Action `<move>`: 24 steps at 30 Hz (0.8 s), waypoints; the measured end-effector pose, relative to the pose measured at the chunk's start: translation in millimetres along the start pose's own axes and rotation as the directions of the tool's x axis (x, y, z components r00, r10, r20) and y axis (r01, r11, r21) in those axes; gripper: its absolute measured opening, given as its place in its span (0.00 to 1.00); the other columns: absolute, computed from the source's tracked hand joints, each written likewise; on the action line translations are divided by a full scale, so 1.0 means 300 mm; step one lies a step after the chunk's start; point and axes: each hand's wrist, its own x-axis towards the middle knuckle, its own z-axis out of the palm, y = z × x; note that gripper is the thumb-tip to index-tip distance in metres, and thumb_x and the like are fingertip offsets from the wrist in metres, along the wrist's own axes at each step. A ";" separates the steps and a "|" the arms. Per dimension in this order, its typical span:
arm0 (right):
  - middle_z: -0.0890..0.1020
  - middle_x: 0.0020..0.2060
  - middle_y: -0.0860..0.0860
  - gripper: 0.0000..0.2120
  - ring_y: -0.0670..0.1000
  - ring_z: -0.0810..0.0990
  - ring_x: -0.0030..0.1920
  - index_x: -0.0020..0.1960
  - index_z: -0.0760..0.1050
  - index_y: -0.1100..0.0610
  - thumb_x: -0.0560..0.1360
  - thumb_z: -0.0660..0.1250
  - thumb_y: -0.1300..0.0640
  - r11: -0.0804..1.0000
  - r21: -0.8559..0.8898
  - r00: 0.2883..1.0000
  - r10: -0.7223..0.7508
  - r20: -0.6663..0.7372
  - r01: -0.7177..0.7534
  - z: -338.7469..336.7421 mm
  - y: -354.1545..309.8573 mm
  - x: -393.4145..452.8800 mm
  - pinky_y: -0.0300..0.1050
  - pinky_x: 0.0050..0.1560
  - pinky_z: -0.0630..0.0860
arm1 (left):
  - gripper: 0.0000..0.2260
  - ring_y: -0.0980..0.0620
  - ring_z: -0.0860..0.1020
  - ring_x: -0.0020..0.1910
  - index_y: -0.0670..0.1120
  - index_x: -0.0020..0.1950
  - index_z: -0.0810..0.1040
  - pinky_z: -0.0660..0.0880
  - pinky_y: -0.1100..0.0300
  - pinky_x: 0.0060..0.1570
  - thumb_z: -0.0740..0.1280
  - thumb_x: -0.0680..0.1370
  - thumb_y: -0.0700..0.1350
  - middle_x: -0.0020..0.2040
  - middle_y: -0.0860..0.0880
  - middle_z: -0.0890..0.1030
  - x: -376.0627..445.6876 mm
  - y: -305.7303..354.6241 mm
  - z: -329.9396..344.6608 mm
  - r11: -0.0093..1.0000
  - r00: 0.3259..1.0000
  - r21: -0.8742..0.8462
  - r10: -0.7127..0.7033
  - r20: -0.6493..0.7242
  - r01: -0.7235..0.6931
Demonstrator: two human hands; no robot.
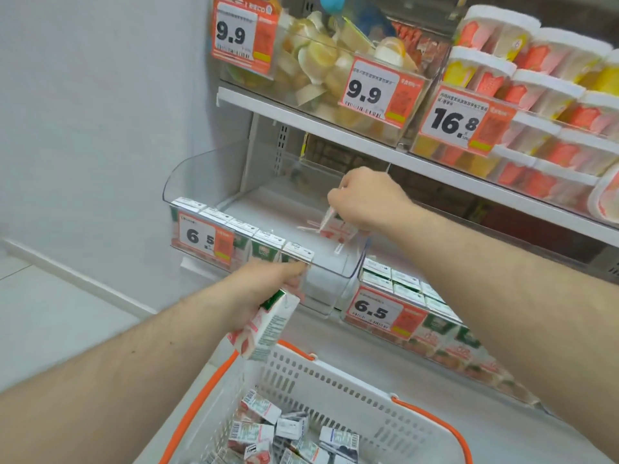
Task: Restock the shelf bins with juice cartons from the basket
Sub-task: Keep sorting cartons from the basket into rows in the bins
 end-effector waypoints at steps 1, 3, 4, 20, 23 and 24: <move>0.81 0.42 0.57 0.10 0.59 0.80 0.39 0.46 0.76 0.58 0.74 0.59 0.54 0.999 -0.017 0.998 0.041 0.053 -0.040 0.025 -0.005 0.031 0.44 0.41 0.74 | 0.20 0.45 0.80 0.43 0.42 0.51 0.83 0.77 0.52 0.53 0.67 0.76 0.59 0.45 0.44 0.86 0.008 -0.008 0.000 0.997 0.998 -0.052 -0.062 0.029 0.064; 0.77 0.38 0.55 0.09 0.57 0.79 0.36 0.41 0.72 0.59 0.75 0.57 0.57 0.992 -0.060 0.983 0.115 0.142 -0.108 0.060 -0.024 0.054 0.43 0.34 0.71 | 0.24 0.45 0.79 0.40 0.43 0.48 0.84 0.76 0.53 0.48 0.64 0.77 0.64 0.46 0.43 0.86 0.023 -0.010 -0.002 0.986 0.990 -0.104 -0.128 0.059 0.134; 0.75 0.37 0.55 0.10 0.58 0.81 0.39 0.39 0.71 0.60 0.77 0.56 0.59 0.988 -0.089 0.969 0.139 0.206 -0.123 0.078 -0.034 0.057 0.43 0.31 0.70 | 0.26 0.46 0.79 0.38 0.42 0.47 0.84 0.75 0.55 0.45 0.62 0.77 0.65 0.45 0.43 0.86 0.032 -0.008 0.000 0.982 0.989 -0.122 -0.139 0.055 0.144; 0.82 0.55 0.62 0.31 0.60 0.83 0.52 0.65 0.72 0.65 0.80 0.52 0.40 0.925 -0.172 0.596 0.353 0.722 -0.338 0.176 -0.027 0.195 0.57 0.57 0.79 | 0.28 0.48 0.79 0.32 0.41 0.50 0.83 0.73 0.58 0.34 0.58 0.79 0.65 0.33 0.46 0.82 0.051 0.009 0.011 0.980 0.988 -0.125 -0.157 -0.004 0.156; 0.84 0.55 0.59 0.31 0.57 0.82 0.57 0.66 0.74 0.60 0.80 0.50 0.36 0.941 -0.266 0.548 0.337 0.766 -0.207 0.179 -0.032 0.193 0.60 0.68 0.69 | 0.28 0.48 0.80 0.32 0.42 0.51 0.83 0.74 0.58 0.34 0.58 0.79 0.65 0.34 0.46 0.84 0.050 0.010 0.013 0.981 0.989 -0.129 -0.150 -0.010 0.148; 0.84 0.55 0.58 0.33 0.57 0.81 0.57 0.65 0.75 0.59 0.80 0.49 0.34 0.944 -0.265 0.536 0.329 0.777 -0.196 0.185 -0.029 0.189 0.60 0.68 0.69 | 0.28 0.49 0.80 0.31 0.42 0.51 0.83 0.73 0.59 0.33 0.58 0.79 0.65 0.33 0.47 0.84 0.047 0.012 0.015 0.981 0.989 -0.127 -0.147 -0.015 0.144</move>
